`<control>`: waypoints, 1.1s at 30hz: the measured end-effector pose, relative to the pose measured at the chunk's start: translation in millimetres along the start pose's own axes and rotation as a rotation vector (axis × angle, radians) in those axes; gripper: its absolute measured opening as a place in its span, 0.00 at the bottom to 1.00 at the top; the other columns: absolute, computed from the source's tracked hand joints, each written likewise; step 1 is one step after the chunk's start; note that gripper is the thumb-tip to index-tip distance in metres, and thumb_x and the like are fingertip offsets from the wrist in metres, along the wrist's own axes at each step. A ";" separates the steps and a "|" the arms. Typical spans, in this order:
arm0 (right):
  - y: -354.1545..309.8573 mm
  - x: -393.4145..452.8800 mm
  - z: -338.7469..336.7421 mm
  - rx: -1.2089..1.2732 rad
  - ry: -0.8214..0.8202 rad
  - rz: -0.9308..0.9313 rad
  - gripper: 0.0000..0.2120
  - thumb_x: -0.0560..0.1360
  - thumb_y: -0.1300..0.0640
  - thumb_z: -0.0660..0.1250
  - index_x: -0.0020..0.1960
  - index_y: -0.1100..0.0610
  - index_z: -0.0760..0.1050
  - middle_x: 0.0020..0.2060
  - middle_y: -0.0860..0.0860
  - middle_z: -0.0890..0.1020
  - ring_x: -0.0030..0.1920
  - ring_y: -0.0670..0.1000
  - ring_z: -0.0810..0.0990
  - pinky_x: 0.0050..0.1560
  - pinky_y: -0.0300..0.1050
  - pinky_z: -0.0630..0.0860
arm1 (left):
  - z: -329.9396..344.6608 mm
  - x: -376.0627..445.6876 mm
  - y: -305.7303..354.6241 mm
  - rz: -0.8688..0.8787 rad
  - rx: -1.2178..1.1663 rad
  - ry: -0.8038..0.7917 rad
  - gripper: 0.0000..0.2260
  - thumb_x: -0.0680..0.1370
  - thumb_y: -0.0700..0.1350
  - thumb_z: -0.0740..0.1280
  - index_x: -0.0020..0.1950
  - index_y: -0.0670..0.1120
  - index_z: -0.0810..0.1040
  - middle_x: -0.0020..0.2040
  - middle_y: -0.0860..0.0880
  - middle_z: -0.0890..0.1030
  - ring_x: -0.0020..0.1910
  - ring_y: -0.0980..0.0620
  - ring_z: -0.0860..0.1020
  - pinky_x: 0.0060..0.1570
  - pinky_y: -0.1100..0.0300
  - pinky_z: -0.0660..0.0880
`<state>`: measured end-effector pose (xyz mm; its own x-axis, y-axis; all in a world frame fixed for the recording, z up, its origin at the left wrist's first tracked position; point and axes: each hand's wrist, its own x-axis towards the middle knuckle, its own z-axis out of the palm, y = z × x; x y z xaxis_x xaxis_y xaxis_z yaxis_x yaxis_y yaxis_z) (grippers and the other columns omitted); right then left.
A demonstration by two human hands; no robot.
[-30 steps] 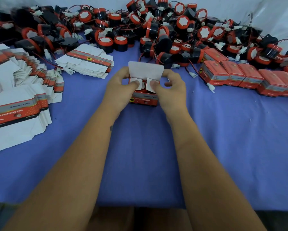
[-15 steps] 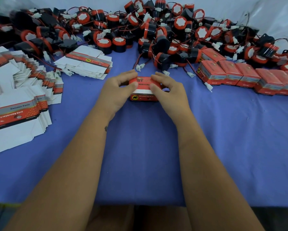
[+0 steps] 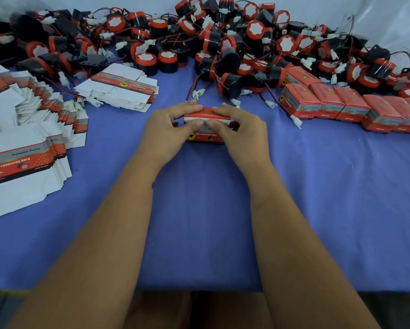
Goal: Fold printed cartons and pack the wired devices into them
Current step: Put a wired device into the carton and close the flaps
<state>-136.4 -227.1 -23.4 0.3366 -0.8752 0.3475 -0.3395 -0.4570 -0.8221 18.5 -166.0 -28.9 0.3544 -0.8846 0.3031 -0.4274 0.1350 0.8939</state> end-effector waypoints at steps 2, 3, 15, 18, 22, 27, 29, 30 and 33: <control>-1.2 -1.4 0.0 -0.004 0.008 -0.006 0.14 0.76 0.52 0.71 0.61 0.50 0.81 0.64 0.49 0.79 0.57 0.44 0.78 0.57 0.36 0.75 | 0.2 -0.5 0.8 0.001 -0.046 -0.002 0.12 0.79 0.45 0.70 0.60 0.57 0.79 0.65 0.57 0.79 0.65 0.61 0.75 0.60 0.68 0.74; -2.0 -2.1 -0.2 -0.003 0.013 -0.004 0.13 0.76 0.51 0.71 0.61 0.49 0.81 0.63 0.48 0.80 0.57 0.45 0.78 0.58 0.41 0.76 | 0.2 -0.9 1.2 0.002 -0.067 -0.001 0.10 0.79 0.45 0.69 0.59 0.58 0.79 0.64 0.57 0.79 0.63 0.62 0.75 0.58 0.69 0.74; -7.8 -6.2 1.4 0.103 0.069 0.020 0.09 0.76 0.59 0.70 0.46 0.44 0.76 0.34 0.42 0.77 0.29 0.39 0.73 0.29 0.30 0.68 | 1.7 -1.8 3.3 -0.010 -0.108 0.173 0.10 0.76 0.38 0.72 0.53 0.52 0.83 0.68 0.49 0.77 0.68 0.57 0.73 0.56 0.74 0.72; -5.7 -3.9 2.4 0.118 0.083 0.046 0.11 0.76 0.58 0.71 0.43 0.42 0.76 0.43 0.37 0.78 0.35 0.41 0.77 0.39 0.36 0.76 | 3.2 -3.9 4.5 0.019 -0.037 0.171 0.09 0.75 0.41 0.74 0.53 0.51 0.83 0.66 0.52 0.78 0.62 0.64 0.75 0.58 0.73 0.71; -1.1 -3.7 3.8 0.064 0.093 -0.012 0.05 0.74 0.61 0.71 0.47 0.51 0.80 0.46 0.36 0.76 0.42 0.38 0.78 0.44 0.28 0.74 | 5.4 -6.1 4.1 0.034 0.055 0.106 0.11 0.71 0.40 0.77 0.52 0.47 0.81 0.62 0.55 0.79 0.60 0.62 0.76 0.60 0.60 0.77; 0.6 -5.5 1.3 -0.110 0.063 -0.159 0.03 0.72 0.63 0.70 0.46 0.60 0.80 0.50 0.51 0.81 0.49 0.49 0.79 0.50 0.48 0.78 | 6.7 -5.3 2.9 0.117 0.223 0.109 0.16 0.72 0.33 0.73 0.58 0.43 0.82 0.65 0.49 0.78 0.65 0.51 0.75 0.65 0.53 0.73; -1.2 -6.1 0.6 -0.157 0.043 -0.154 0.04 0.73 0.61 0.70 0.47 0.59 0.81 0.54 0.50 0.81 0.53 0.49 0.78 0.53 0.50 0.76 | 6.6 -5.0 3.3 0.129 0.249 0.120 0.14 0.72 0.33 0.72 0.57 0.43 0.82 0.65 0.47 0.79 0.64 0.51 0.75 0.65 0.62 0.72; -2.0 -6.2 0.3 -0.187 0.038 -0.139 0.04 0.73 0.60 0.70 0.47 0.58 0.81 0.57 0.48 0.81 0.55 0.48 0.77 0.54 0.50 0.76 | 6.5 -5.0 3.4 0.123 0.251 0.123 0.13 0.72 0.33 0.72 0.56 0.43 0.83 0.65 0.47 0.79 0.64 0.51 0.76 0.63 0.68 0.70; -5.0 -7.0 0.9 -0.260 0.052 -0.105 0.06 0.75 0.55 0.69 0.44 0.57 0.79 0.61 0.45 0.79 0.55 0.48 0.77 0.50 0.52 0.77 | 6.8 -4.9 3.6 0.101 0.254 0.120 0.12 0.73 0.34 0.72 0.54 0.44 0.83 0.65 0.48 0.79 0.64 0.51 0.76 0.62 0.65 0.70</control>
<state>-136.3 -218.5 -22.1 0.3387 -0.8248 0.4529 -0.5213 -0.5652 -0.6394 9.6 -164.2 -29.3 0.3889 -0.8113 0.4365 -0.6546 0.0901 0.7506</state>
